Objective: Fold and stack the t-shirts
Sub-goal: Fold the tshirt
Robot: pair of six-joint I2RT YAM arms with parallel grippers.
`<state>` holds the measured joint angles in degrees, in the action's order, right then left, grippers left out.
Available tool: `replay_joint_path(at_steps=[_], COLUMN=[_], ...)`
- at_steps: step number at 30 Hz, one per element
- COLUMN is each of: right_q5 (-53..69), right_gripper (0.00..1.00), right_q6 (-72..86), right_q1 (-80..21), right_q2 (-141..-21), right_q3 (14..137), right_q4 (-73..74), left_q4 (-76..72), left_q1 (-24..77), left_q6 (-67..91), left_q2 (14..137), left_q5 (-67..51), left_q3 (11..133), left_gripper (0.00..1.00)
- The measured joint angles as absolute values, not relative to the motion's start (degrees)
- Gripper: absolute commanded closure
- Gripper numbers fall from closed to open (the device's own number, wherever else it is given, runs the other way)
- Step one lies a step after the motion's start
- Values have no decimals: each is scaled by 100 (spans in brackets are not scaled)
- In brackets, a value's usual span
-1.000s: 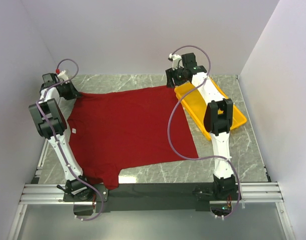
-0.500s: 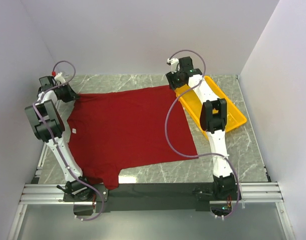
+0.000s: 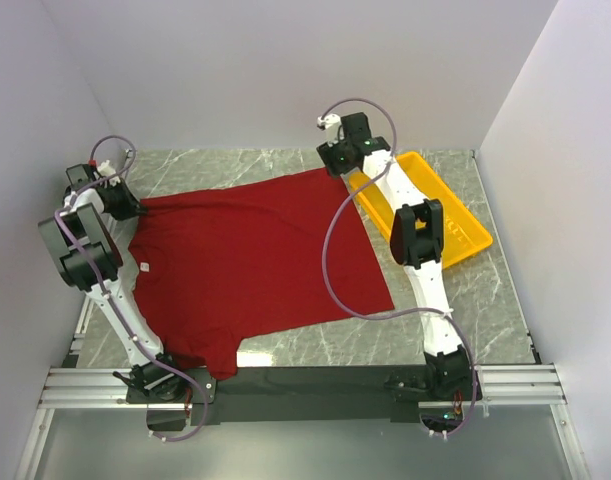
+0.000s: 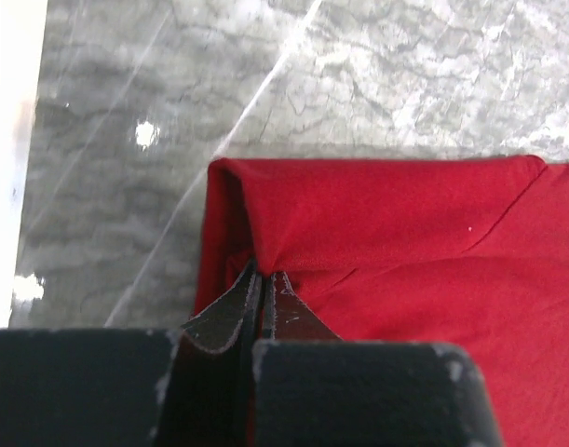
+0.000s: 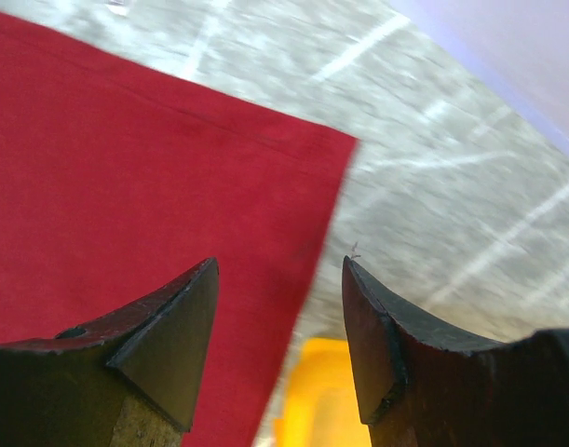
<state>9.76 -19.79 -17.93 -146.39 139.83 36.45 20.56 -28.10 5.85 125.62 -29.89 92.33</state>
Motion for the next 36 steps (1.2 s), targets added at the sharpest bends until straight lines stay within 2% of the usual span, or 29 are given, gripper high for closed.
replay_joint_path(at_steps=[5, 16, 32, 36], right_q5=[860, 410, 587, 827], right_gripper=[38, 37, 35, 29], right_q6=[-1997, -2493, -3194, -3295], right_q1=[-1988, -2010, -2012, -2010], right_q2=[-14739, -14964, -15128, -15128], right_q3=[14232, 14326, 14324, 14263], right_q4=[3625, 3406, 3330, 3341], left_q4=[2215, 2408, 2322, 2244], left_q1=[-2832, -2838, -2851, -2932], left_q6=[585, 875, 1675, 1905], left_q2=[12383, 11399, 8670, 7889], left_q5=[-2958, -3094, -2414, -2123], left_q3=[9111, 7817, 6154, 5669], left_gripper=[99, 99, 99, 99])
